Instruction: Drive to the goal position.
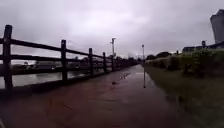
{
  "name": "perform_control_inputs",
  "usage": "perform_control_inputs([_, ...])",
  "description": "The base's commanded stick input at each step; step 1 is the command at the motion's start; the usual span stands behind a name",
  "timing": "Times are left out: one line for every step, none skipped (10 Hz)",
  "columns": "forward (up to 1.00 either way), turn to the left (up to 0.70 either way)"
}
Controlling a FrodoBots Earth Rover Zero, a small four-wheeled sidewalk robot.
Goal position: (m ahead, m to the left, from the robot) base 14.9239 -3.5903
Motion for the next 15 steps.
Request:
perform_control_inputs([1.00, 0.00])
perform_control_inputs([1.00, -0.01])
perform_control_inputs([1.00, -0.12])
perform_control_inputs([1.00, -0.31])
perform_control_inputs([1.00, -0.24])
perform_control_inputs([1.00, -0.06])
perform_control_inputs([1.00, 0.00])
perform_control_inputs([1.00, 0.00])
perform_control_inputs([1.00, 0.00])
perform_control_inputs([1.00, 0.00])
perform_control_inputs([1.00, 0.00])
perform_control_inputs([1.00, 0.00])
perform_control_inputs([1.00, 0.00])
perform_control_inputs([1.00, 0.00])
perform_control_inputs([1.00, -0.01])
